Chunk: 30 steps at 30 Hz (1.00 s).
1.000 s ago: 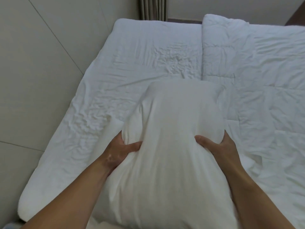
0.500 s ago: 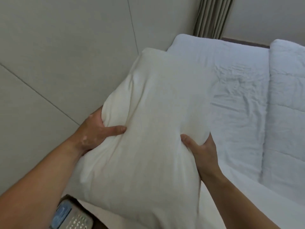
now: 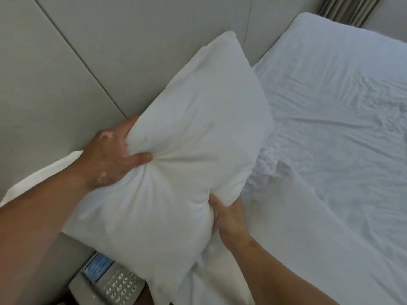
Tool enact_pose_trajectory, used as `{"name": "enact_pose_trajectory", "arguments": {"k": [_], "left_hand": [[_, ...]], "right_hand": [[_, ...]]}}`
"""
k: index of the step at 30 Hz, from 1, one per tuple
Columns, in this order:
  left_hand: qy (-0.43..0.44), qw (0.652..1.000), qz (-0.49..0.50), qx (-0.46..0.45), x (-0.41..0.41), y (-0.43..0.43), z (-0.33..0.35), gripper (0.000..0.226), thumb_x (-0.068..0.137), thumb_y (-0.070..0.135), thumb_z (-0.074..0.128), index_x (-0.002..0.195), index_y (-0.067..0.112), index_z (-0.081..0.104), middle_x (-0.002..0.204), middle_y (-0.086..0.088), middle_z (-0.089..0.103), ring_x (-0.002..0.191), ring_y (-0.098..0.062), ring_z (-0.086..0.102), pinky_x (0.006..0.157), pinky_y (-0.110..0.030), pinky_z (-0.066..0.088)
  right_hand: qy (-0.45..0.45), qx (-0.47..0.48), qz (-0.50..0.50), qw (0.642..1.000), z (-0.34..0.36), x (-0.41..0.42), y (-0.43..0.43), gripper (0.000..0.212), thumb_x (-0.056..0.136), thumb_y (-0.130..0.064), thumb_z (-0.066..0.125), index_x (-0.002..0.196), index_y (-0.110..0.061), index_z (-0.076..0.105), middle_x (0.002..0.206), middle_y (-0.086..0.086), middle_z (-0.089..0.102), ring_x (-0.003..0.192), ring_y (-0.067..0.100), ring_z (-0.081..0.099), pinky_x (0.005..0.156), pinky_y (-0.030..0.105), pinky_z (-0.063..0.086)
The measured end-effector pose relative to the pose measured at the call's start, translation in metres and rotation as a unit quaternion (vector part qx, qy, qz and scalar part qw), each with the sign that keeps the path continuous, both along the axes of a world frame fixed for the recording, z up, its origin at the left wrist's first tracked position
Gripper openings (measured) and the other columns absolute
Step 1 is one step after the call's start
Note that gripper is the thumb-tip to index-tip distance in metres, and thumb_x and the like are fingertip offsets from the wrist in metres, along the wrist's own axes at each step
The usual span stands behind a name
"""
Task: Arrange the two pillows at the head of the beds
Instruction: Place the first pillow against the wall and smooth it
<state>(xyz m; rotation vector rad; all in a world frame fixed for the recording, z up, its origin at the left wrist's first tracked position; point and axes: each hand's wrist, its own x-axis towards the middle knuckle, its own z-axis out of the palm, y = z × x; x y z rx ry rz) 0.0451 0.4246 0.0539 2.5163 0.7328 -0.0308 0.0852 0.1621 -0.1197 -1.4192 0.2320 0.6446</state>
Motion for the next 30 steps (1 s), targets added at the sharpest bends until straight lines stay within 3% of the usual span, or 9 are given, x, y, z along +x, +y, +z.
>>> {"name": "enact_pose_trajectory", "arguments": {"k": [3,7,13,15,17,20,24,26,30], "left_hand": [[0.039,0.999,0.012,0.024,-0.005,0.006,-0.039,0.086,0.085,0.034,0.085,0.16,0.029,0.042,0.116,-0.02,0.073,0.11,-0.042,0.067,0.093,-0.041,0.048],[0.057,0.998,0.018,0.025,-0.02,0.003,-0.084,0.082,0.087,0.026,0.083,0.16,0.024,0.044,0.137,-0.019,0.068,0.124,-0.041,0.062,0.104,-0.04,0.044],[0.036,0.997,0.067,0.026,-0.042,0.009,-0.111,0.09,0.08,0.029,0.09,0.158,0.024,0.047,0.143,-0.013,0.067,0.127,-0.039,0.06,0.108,-0.042,0.043],[0.053,0.997,0.058,0.021,-0.043,0.011,-0.107,0.097,0.077,0.035,0.091,0.161,0.025,0.042,0.151,-0.009,0.062,0.132,-0.037,0.058,0.11,-0.041,0.041],[0.068,0.996,0.053,0.008,-0.044,0.014,-0.1,0.105,0.075,0.042,0.091,0.163,0.026,0.037,0.157,-0.007,0.057,0.139,-0.034,0.055,0.114,-0.04,0.039],[0.101,0.994,0.042,-0.005,-0.047,0.017,-0.088,0.111,0.075,0.053,0.088,0.166,0.029,0.029,0.164,-0.003,0.049,0.147,-0.028,0.049,0.118,-0.035,0.036],[0.133,0.99,0.04,-0.022,-0.057,0.022,-0.077,0.113,0.076,0.063,0.082,0.167,0.033,0.022,0.165,-0.002,0.047,0.147,-0.022,0.05,0.116,-0.031,0.038],[0.146,0.988,0.047,-0.016,-0.064,0.025,-0.075,0.116,0.075,0.069,0.078,0.168,0.032,0.02,0.166,-0.001,0.046,0.148,-0.022,0.049,0.117,-0.031,0.038],[0.182,0.981,0.061,-0.005,-0.078,0.026,-0.074,0.133,0.059,0.096,0.058,0.168,0.031,0.018,0.166,0.002,0.047,0.147,-0.022,0.05,0.116,-0.031,0.041]], "right_hand": [[0.053,-0.002,-0.005,0.999,-0.039,-0.006,0.015,0.062,0.079,-0.012,0.088,0.134,-0.023,0.063,0.123,-0.004,0.077,0.116,0.018,0.072,0.106,0.048,0.052],[0.108,-0.017,0.015,0.994,-0.078,-0.007,0.028,0.071,0.07,-0.013,0.091,0.134,-0.022,0.062,0.121,-0.002,0.078,0.114,0.022,0.073,0.104,0.05,0.054],[0.113,-0.167,0.172,0.964,-0.076,0.016,0.017,0.032,0.074,-0.025,0.09,0.103,-0.022,0.076,0.103,0.0,0.08,0.09,0.017,0.074,0.08,0.036,0.058],[0.098,-0.24,0.261,0.93,-0.06,0.038,0.006,0.017,0.08,-0.03,0.085,0.087,-0.017,0.076,0.088,0.004,0.075,0.073,0.017,0.065,0.07,0.035,0.052],[0.053,-0.3,0.332,0.893,-0.033,0.065,0.001,0.038,0.073,-0.042,0.085,0.094,-0.012,0.076,0.082,0.0,0.07,0.074,0.017,0.061,0.069,0.035,0.049],[-0.054,-0.35,0.379,0.855,0.014,0.109,0.005,0.077,0.06,-0.054,0.086,0.125,-0.015,0.067,0.107,-0.002,0.077,0.099,0.02,0.07,0.082,0.036,0.053],[-0.234,-0.377,0.434,0.784,0.087,0.16,0.035,0.072,0.083,-0.036,0.084,0.146,-0.022,0.051,0.13,0.001,0.068,0.106,0.017,0.067,0.09,0.028,0.047],[-0.337,-0.389,0.448,0.731,0.111,0.182,0.059,0.078,0.085,-0.035,0.082,0.152,-0.023,0.044,0.141,0.003,0.061,0.118,0.02,0.063,0.097,0.03,0.046],[-0.503,-0.399,0.503,0.579,0.131,0.225,0.115,0.081,0.092,-0.036,0.074,0.16,-0.023,0.032,0.164,0.001,0.037,0.146,0.025,0.041,0.115,0.038,0.038]]}}
